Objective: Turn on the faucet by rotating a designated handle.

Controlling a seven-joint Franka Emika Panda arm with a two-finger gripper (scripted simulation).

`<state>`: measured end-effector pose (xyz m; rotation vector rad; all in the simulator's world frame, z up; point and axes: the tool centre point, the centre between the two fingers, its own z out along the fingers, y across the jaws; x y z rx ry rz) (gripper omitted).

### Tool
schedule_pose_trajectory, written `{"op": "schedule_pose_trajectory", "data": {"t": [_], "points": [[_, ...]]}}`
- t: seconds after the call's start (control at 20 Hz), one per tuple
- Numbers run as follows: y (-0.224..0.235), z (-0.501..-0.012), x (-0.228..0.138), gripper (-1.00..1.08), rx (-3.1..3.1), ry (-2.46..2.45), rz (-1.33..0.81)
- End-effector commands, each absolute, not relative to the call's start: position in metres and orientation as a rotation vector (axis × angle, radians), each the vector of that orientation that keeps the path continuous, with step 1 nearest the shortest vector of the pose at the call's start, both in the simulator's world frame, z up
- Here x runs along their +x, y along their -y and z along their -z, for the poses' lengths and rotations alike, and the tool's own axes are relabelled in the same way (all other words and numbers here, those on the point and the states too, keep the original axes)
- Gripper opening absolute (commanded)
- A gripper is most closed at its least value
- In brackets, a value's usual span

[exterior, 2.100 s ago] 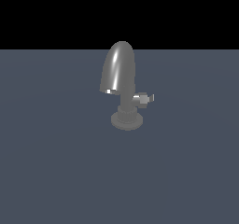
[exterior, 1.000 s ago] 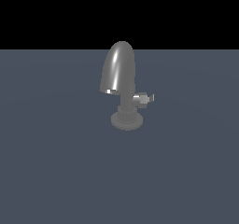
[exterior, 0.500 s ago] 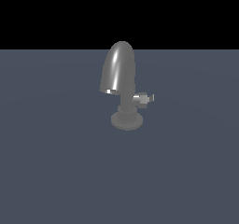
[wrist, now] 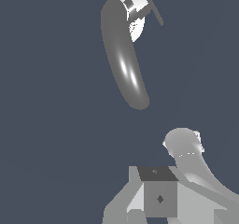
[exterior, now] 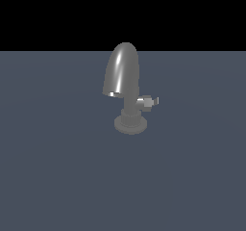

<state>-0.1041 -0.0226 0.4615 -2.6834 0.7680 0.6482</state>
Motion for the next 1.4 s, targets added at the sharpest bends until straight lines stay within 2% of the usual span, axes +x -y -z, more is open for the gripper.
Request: {"op": "schedule_pose_trajectory", "data": {"t": [0.0,0.8,1.35], "points": [[0.026,-0.455,-0.091,-1.00,-2.627,-0.822,-0.707],[0.059,-0.390,-0.020,-1.00,-2.172,-1.153,-1.074],[0.086,-0.326,0.011,-1.00,-1.778,-1.348,-1.294]]}}
